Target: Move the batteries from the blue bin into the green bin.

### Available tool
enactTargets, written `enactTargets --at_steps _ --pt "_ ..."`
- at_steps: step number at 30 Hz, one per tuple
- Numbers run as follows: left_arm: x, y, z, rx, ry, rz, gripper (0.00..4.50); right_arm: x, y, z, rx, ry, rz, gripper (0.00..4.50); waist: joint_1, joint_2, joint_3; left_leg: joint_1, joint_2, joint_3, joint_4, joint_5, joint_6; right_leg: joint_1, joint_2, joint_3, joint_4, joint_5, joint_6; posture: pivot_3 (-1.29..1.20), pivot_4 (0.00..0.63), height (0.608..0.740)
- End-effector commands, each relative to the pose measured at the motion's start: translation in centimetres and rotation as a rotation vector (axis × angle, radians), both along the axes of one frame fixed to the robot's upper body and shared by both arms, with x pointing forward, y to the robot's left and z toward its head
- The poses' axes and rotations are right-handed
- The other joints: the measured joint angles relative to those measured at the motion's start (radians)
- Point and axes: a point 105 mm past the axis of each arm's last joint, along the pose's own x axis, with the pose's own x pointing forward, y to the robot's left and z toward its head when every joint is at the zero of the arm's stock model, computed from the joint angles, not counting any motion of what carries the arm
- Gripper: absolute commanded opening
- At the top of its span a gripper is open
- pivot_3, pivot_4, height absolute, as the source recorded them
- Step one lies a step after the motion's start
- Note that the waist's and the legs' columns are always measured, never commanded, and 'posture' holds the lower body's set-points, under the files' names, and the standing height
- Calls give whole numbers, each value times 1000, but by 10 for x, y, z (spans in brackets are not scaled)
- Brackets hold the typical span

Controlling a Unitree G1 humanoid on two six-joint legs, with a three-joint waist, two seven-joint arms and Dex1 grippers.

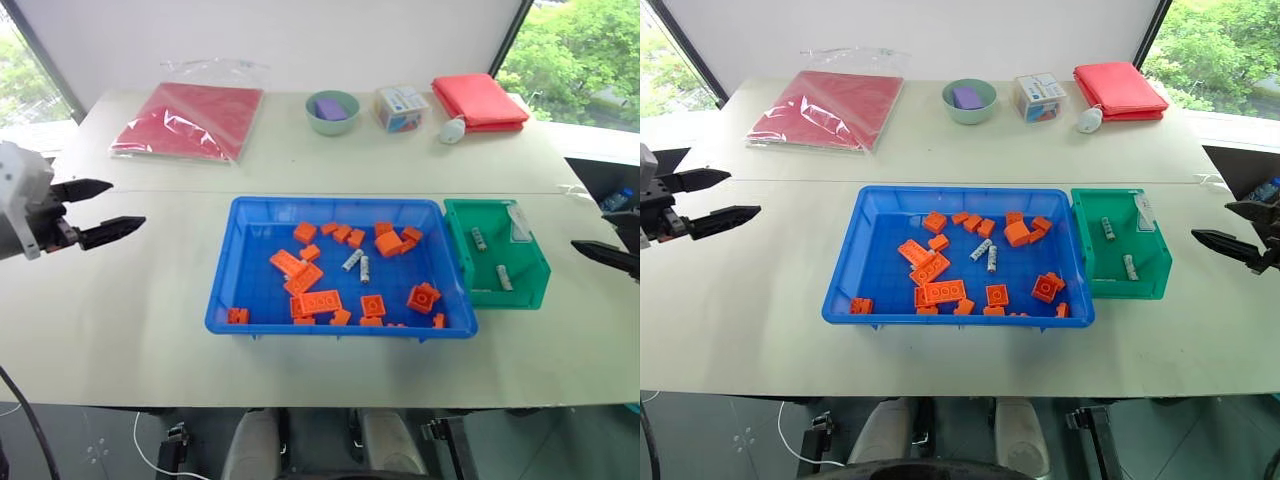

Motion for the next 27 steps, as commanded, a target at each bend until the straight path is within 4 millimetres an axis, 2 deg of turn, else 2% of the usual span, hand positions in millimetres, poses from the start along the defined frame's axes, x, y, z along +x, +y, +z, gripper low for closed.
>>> enactTargets --at_steps 1,5,11,15,20,23,24,27 --pt "-3 0 18 16 -69 -4 4500 0 -4 13 -21 -40 -1 4291 0 0 0 0 0 0 0 0 0 0 0 0 0 0 0 0 150 736" --pt "4 5 23 7 -126 48 4500 1 -5 12 -25 -40 -9 4291 0 0 0 0 0 0 0 0 0 0 0 0 0 0 0 0 150 736" --pt "5 4 17 17 -104 41 4500 1 -7 9 -30 -26 -11 4291 -1 0 0 0 -1 2 0 0 0 0 0 0 0 0 0 0 150 736" --pt "3 -5 13 -1 -85 -4 4500 4 -9 8 -48 -20 -25 4291 -2 0 0 0 -1 3 0 0 0 0 0 0 1 0 0 0 150 736" --pt "0 -23 12 4 -87 -75 4500 14 -2 31 -74 -84 -2 4291 -3 1 0 0 -1 3 0 0 0 0 0 1 1 0 0 0 150 736" --pt "-8 -45 13 5 -67 -173 4500 28 26 58 -59 -141 119 4291 -4 2 1 0 -1 3 0 0 0 0 1 1 1 0 0 0 150 736" --pt "-11 -53 14 3 -60 -215 4500 33 41 67 -61 -154 182 4291 -5 2 1 0 -1 2 0 0 0 -1 1 1 2 0 0 0 150 736" --pt "-18 -72 16 -1 -46 -299 4500 42 80 80 -71 -165 340 4291 -6 2 1 0 -1 2 0 0 0 -2 1 2 3 0 0 0 150 736"
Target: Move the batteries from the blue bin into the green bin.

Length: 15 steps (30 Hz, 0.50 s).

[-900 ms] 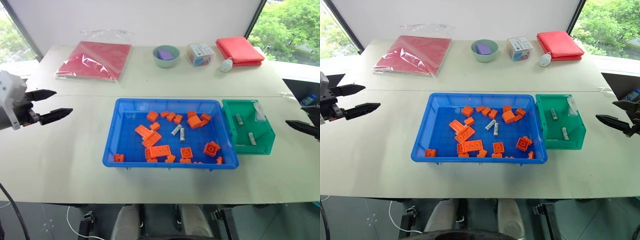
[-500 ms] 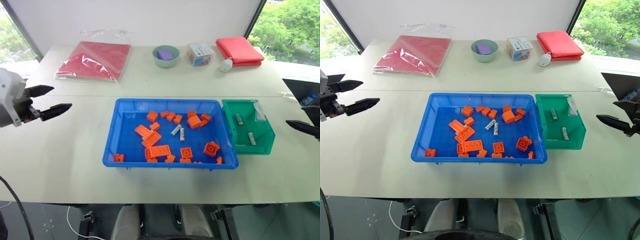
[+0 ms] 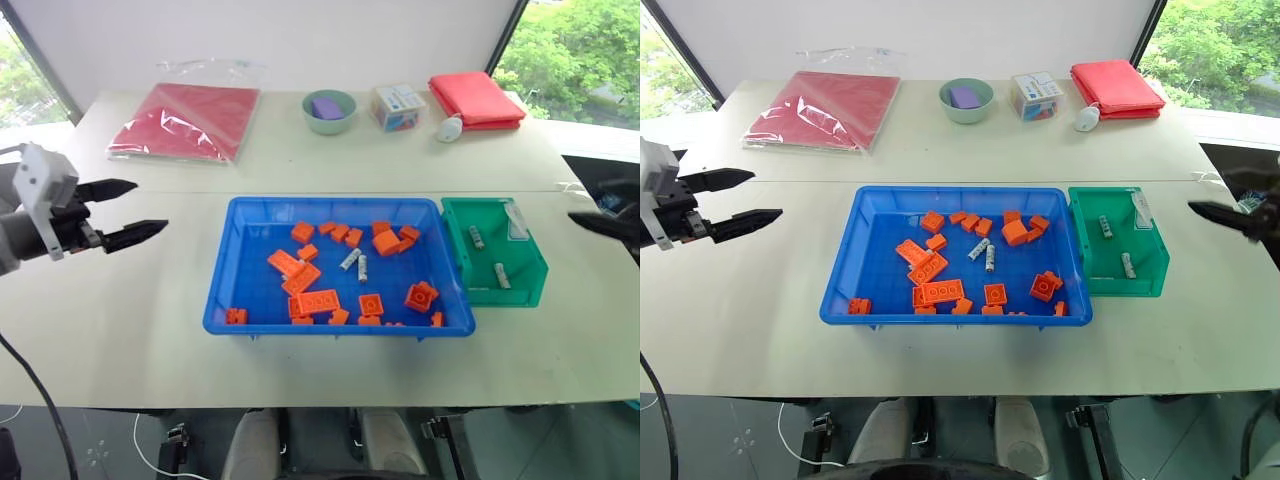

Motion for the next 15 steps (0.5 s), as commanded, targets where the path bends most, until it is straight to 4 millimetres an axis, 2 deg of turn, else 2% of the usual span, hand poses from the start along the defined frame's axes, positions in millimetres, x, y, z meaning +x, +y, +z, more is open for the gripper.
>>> enactTargets --at_steps 1,3,5,7,8,10,15 --pt "-11 -25 7 15 -3 -123 4500 8 54 23 -35 -38 220 4291 0 0 0 0 0 0 0 0 0 0 0 0 0 0 0 0 150 736" --pt "-16 -39 4 32 17 -193 4500 21 99 21 -84 -28 337 4291 0 0 0 0 0 0 0 0 0 -1 0 0 3 0 0 0 150 736" --pt "-18 -47 1 46 24 -225 4500 31 125 18 -117 -23 366 4291 -4 0 0 0 0 0 1 0 0 -3 0 0 7 0 0 0 150 736" --pt "-20 -53 0 44 40 -258 4500 37 166 11 -89 23 410 4291 -1 0 0 -1 -1 0 1 1 -1 -5 1 0 9 0 0 0 150 736" --pt "-20 -55 -2 44 49 -269 4500 32 190 7 -78 47 467 4291 4 0 0 -2 0 0 1 1 -1 -5 1 0 9 0 0 0 150 736" --pt "-20 -56 -6 56 64 -279 4500 20 225 -4 -52 103 544 4291 9 0 0 -2 0 0 1 1 -1 -6 2 -1 10 0 0 0 150 736" --pt "-22 -56 -16 91 90 -292 4500 3 284 -29 -26 163 587 4291 14 -1 0 -5 -2 -1 2 1 -1 -6 0 -3 10 1 1 0 150 736"
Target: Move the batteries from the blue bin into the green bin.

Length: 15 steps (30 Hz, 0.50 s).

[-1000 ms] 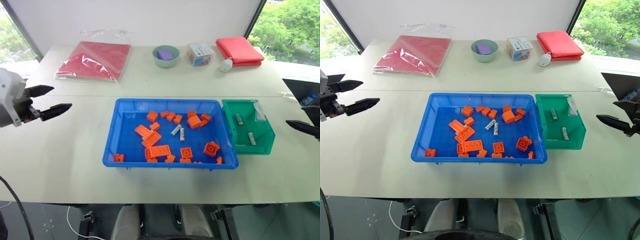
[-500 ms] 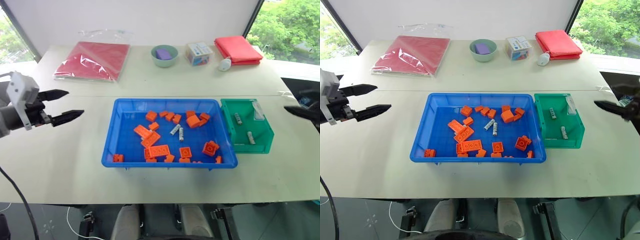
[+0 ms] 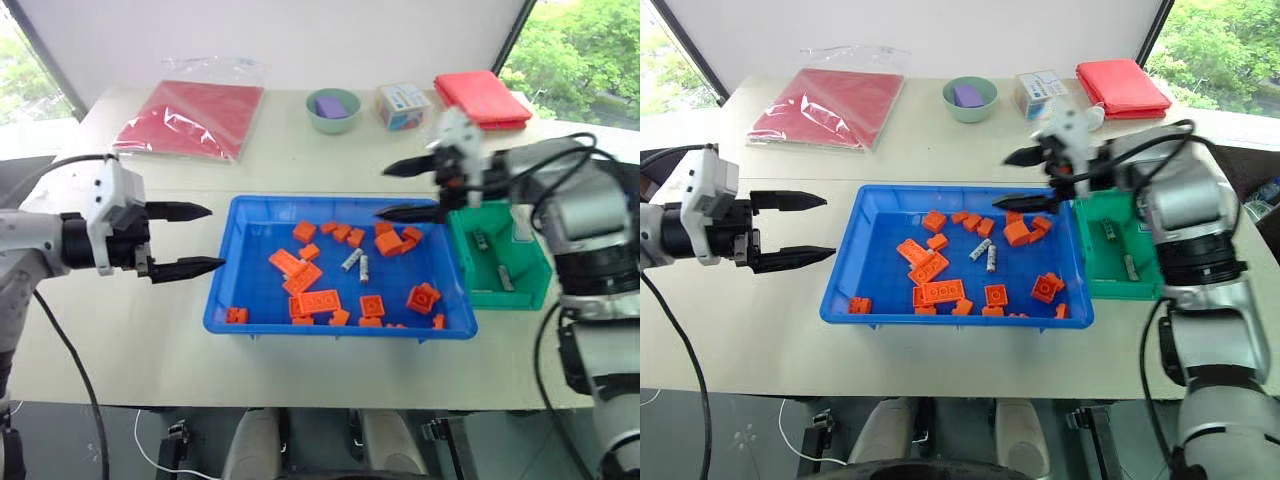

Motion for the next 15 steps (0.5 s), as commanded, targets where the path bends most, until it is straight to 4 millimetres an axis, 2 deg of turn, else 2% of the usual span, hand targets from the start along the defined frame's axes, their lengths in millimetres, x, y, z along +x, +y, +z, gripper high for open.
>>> enactTargets --at_steps 1,7,10,15 --pt "-2 0 3 33 -31 -14 4500 -7 27 -4 34 26 -26 4291 -3 -1 0 0 0 0 1 0 0 0 0 0 -1 -1 -2 0 150 736" --pt "0 -2 2 36 -29 -22 4500 -20 72 -40 24 118 -35 4291 -5 -2 -1 0 0 0 2 0 0 1 0 0 0 -1 -2 0 150 736" --pt "2 -3 3 37 -30 -25 4500 -12 92 -51 24 144 -82 4291 -7 -2 -1 0 0 0 1 0 0 0 1 0 0 -1 -2 0 150 736" --pt "6 -5 6 39 -36 -34 4500 6 119 -58 4 142 -174 4291 -11 -2 -1 1 0 0 1 0 0 0 2 0 0 -1 -1 0 150 736"
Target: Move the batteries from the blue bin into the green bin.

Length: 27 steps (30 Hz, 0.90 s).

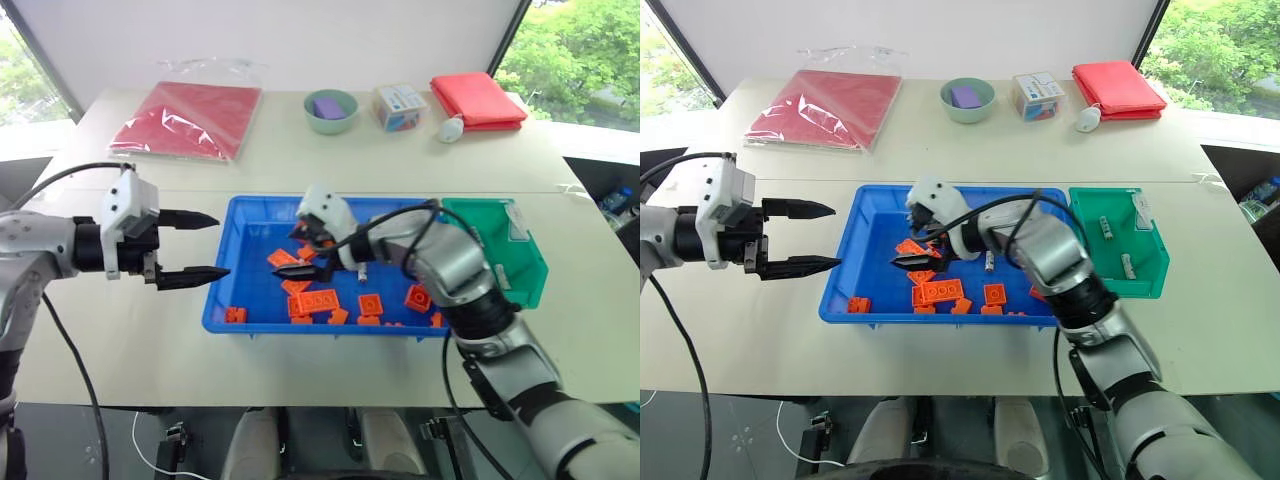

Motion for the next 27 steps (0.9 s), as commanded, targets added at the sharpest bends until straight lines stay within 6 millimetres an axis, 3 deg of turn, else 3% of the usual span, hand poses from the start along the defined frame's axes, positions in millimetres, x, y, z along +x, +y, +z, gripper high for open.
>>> enactTargets --at_steps 1,9,14,27 --pt "3 -1 8 12 -35 -6 4500 14 14 11 -23 -70 -62 4291 0 0 0 0 0 0 0 0 0 0 0 0 0 0 0 0 150 736" --pt "2 -4 9 21 -31 -28 4500 26 18 -3 -112 -98 -106 4291 0 0 0 0 0 0 -1 0 0 0 -1 0 0 1 1 0 150 736" --pt "2 -2 8 23 -32 -18 4500 21 21 -5 -119 -73 -99 4291 -2 0 0 0 0 -1 -1 0 0 0 0 -1 0 1 1 0 150 736" --pt "3 -5 9 22 -36 -22 4500 21 17 -34 -176 -29 -115 4291 -3 0 0 0 0 -1 -1 0 0 0 0 -1 0 1 2 0 150 736"
